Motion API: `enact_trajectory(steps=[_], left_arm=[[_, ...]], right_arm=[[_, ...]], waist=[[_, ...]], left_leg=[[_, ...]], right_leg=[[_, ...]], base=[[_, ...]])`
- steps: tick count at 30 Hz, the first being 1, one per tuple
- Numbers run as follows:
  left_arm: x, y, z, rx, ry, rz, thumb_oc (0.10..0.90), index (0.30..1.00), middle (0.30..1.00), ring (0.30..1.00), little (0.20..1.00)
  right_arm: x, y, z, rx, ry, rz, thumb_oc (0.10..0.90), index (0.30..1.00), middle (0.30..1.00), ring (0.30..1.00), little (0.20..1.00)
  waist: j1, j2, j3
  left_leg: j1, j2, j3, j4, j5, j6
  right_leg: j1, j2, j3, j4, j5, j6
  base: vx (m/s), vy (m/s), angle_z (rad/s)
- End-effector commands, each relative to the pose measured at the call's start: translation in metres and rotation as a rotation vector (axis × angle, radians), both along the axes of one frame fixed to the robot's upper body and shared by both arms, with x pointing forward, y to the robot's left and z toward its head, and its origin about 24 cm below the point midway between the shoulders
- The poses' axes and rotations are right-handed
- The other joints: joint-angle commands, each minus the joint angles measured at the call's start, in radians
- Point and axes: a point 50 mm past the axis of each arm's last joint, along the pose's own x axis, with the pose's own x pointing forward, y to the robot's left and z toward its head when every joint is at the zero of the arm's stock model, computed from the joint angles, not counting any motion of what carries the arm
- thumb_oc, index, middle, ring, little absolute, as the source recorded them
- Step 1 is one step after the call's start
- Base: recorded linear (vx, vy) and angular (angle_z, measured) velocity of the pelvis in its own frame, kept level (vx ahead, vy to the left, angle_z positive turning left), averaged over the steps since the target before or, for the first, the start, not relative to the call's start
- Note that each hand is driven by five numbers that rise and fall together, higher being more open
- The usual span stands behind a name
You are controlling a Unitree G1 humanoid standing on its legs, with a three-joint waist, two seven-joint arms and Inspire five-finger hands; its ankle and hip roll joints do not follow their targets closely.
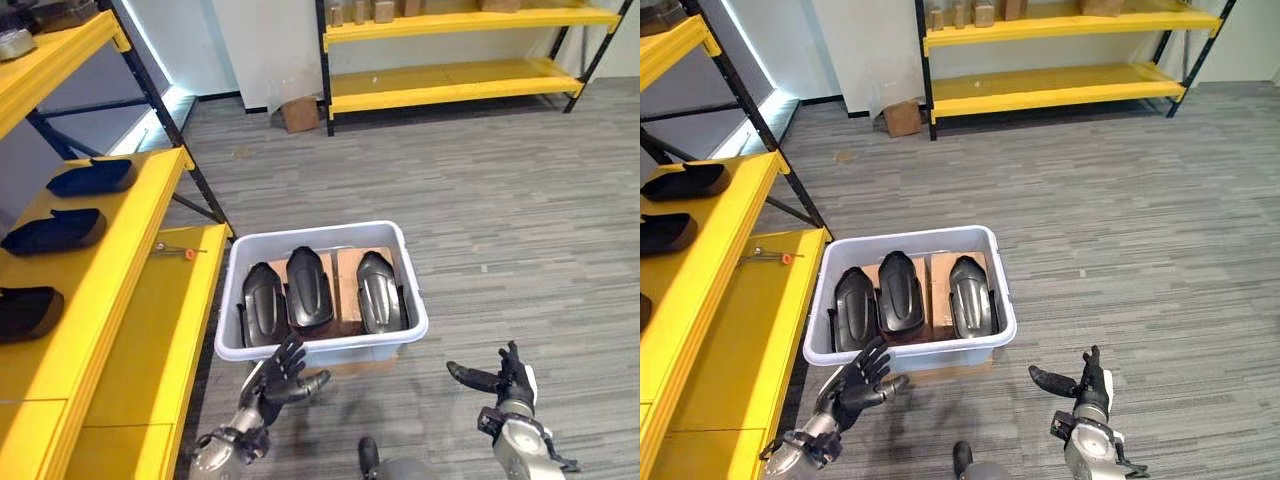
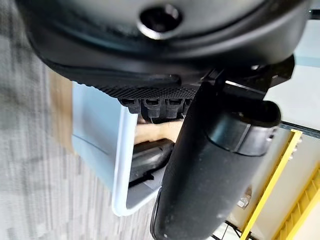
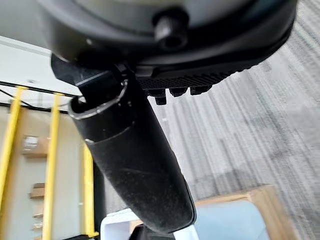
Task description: Move parts from the plastic box to the shelf.
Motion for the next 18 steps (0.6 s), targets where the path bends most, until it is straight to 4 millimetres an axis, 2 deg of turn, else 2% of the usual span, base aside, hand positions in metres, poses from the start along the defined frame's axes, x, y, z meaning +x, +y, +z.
enact_trajectory(steps=[1, 2, 4, 6, 7, 8, 11, 18], left_arm=[[0.012, 0.017, 0.027, 0.061, -0.159, 0.073, 0.900, 1.000, 1.000, 1.000, 1.000], [0.012, 0.019, 0.026, 0.060, -0.157, 0.083, 0.900, 1.000, 1.000, 1.000, 1.000], [0.009, 0.025, 0.027, 0.056, -0.159, 0.120, 0.900, 1.000, 1.000, 1.000, 1.000], [0.009, 0.027, 0.030, 0.091, -0.175, 0.136, 0.900, 1.000, 1.000, 1.000, 1.000], [0.009, 0.027, 0.030, 0.091, -0.175, 0.136, 0.900, 1.000, 1.000, 1.000, 1.000], [0.012, 0.027, 0.031, 0.133, -0.184, 0.115, 0.900, 1.000, 1.000, 1.000, 1.000], [0.011, 0.027, 0.029, 0.148, -0.176, 0.100, 0.900, 1.000, 1.000, 1.000, 1.000], [0.005, 0.021, 0.024, 0.162, -0.154, 0.061, 0.900, 1.000, 1.000, 1.000, 1.000]], right_arm=[[0.023, 0.005, 0.048, -0.046, -0.284, 0.134, 0.900, 1.000, 1.000, 1.000, 1.000], [0.023, 0.006, 0.048, -0.046, -0.286, 0.137, 0.900, 1.000, 1.000, 1.000, 1.000], [0.023, 0.007, 0.052, -0.063, -0.294, 0.153, 0.900, 1.000, 1.000, 1.000, 1.000], [0.021, 0.006, 0.055, -0.068, -0.298, 0.150, 0.900, 1.000, 1.000, 1.000, 1.000], [0.021, 0.006, 0.055, -0.068, -0.298, 0.150, 0.900, 1.000, 1.000, 1.000, 1.000], [0.017, 0.006, 0.054, -0.056, -0.295, 0.142, 0.900, 1.000, 1.000, 1.000, 1.000], [0.017, 0.004, 0.056, -0.059, -0.314, 0.157, 0.900, 1.000, 1.000, 1.000, 1.000], [0.011, 0.004, 0.058, -0.069, -0.315, 0.151, 0.900, 1.000, 1.000, 1.000, 1.000]], waist=[[0.006, -0.020, -0.008], [0.007, -0.020, -0.009], [0.008, -0.012, -0.004], [0.007, -0.006, 0.006], [0.007, -0.006, 0.007], [0.016, 0.000, 0.019], [0.021, 0.003, 0.027], [0.010, 0.014, 0.027]], left_leg=[[-0.016, -0.065, -0.043, -0.097, 0.077, 0.061], [-0.019, -0.074, -0.047, -0.109, 0.074, 0.065], [-0.021, -0.095, -0.037, -0.215, 0.074, 0.069], [-0.037, -0.093, 0.005, -0.341, 0.105, 0.055], [-0.036, -0.093, 0.005, -0.342, 0.105, 0.055], [-0.079, -0.085, -0.009, -0.438, 0.167, 0.035], [-0.037, -0.094, -0.016, -0.521, 0.119, 0.045], [0.026, -0.118, 0.003, -0.599, 0.111, 0.053]], right_leg=[[0.046, -0.069, 0.057, -0.016, -0.005, 0.108], [0.044, -0.068, 0.063, -0.016, -0.005, 0.110], [0.052, -0.056, 0.075, -0.017, -0.011, 0.117], [0.080, -0.054, 0.067, -0.041, -0.014, 0.126], [0.081, -0.054, 0.067, -0.041, -0.014, 0.126], [0.117, -0.052, 0.061, -0.077, -0.011, 0.134], [0.110, -0.074, 0.046, -0.103, 0.007, 0.153], [0.092, -0.083, 0.033, -0.116, 0.024, 0.174]], base=[[0.11, -0.026, -0.12], [0.13, 0.015, -0.31], [0.09, 0.058, -0.71], [0.08, 0.091, -0.41], [0.13, 0.120, 0.32], [0.13, 0.111, 0.55], [0.10, 0.137, -0.17], [0.08, 0.157, -0.17]])
